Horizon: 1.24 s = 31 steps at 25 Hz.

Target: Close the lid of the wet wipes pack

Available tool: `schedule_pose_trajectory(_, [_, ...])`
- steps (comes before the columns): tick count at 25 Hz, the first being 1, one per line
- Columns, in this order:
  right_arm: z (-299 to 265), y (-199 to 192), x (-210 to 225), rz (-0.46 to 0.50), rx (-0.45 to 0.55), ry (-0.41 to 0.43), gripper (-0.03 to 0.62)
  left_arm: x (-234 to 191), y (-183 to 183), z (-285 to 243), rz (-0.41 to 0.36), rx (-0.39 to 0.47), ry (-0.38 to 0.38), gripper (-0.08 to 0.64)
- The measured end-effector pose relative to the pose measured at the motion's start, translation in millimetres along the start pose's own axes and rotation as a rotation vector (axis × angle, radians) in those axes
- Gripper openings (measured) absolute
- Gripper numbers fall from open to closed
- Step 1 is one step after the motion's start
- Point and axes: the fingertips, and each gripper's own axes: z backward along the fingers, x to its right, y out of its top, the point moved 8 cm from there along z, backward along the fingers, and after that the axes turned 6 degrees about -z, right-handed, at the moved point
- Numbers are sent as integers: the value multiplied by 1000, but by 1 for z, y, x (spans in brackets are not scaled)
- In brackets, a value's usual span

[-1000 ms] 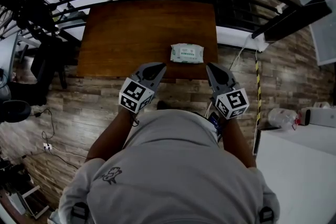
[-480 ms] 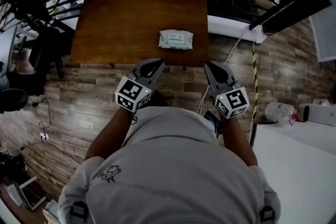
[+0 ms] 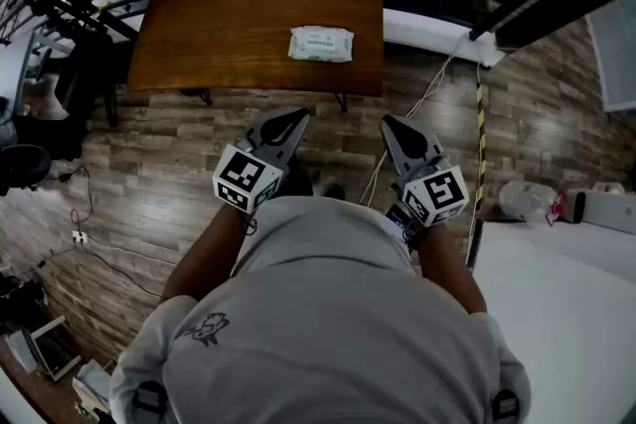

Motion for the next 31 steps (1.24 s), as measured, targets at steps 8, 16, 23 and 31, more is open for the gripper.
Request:
schedule_pose_trajectory(8, [40, -22, -32, -24, -12, 42, 34, 59, -12, 17, 16, -6, -32, 12])
schedule_pose_trajectory(16, [59, -29, -48, -8, -5, 65, 34, 82, -13, 31, 5, 6, -17, 12])
schedule_pose_trajectory(23, [68, -25, -53, 3, 14, 68, 34, 92, -11, 40, -6, 12, -6, 12])
schedule_pose_trajectory(31, [74, -23, -58, 13, 27, 68, 34, 96, -8, 45, -15, 19, -4, 12])
